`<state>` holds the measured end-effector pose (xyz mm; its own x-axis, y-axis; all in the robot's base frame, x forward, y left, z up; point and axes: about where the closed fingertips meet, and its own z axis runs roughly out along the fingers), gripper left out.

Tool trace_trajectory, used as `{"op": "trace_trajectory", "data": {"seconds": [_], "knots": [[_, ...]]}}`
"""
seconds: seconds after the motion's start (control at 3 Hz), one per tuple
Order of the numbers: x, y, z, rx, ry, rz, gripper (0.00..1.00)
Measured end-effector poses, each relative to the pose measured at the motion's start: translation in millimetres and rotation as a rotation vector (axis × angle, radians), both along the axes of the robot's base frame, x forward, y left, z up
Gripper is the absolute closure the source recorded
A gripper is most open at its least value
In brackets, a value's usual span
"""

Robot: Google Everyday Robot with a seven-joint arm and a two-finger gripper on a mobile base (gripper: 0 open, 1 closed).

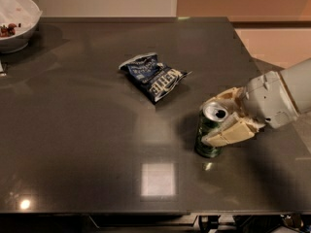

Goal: Knock green can over

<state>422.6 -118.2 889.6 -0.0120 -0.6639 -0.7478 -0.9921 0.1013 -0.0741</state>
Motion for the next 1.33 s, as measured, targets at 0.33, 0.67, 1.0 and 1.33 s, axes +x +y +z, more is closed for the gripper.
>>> {"op": "trace_trajectory", "data": {"seconds": [0.33,0.67,1.0,1.33], "knots": [[-2.5,11.8,10.5,-0.094,-0.001,-0.008,0.88],[-5.4,24.4,21.0,-0.242,-0.006,-0.006,1.0],[-9.9,42.0,21.2,-0.435,-0.029,0.025,1.0],[-8.9,53.2,6.7,-0.616,-0.032,0.073,1.0]]}}
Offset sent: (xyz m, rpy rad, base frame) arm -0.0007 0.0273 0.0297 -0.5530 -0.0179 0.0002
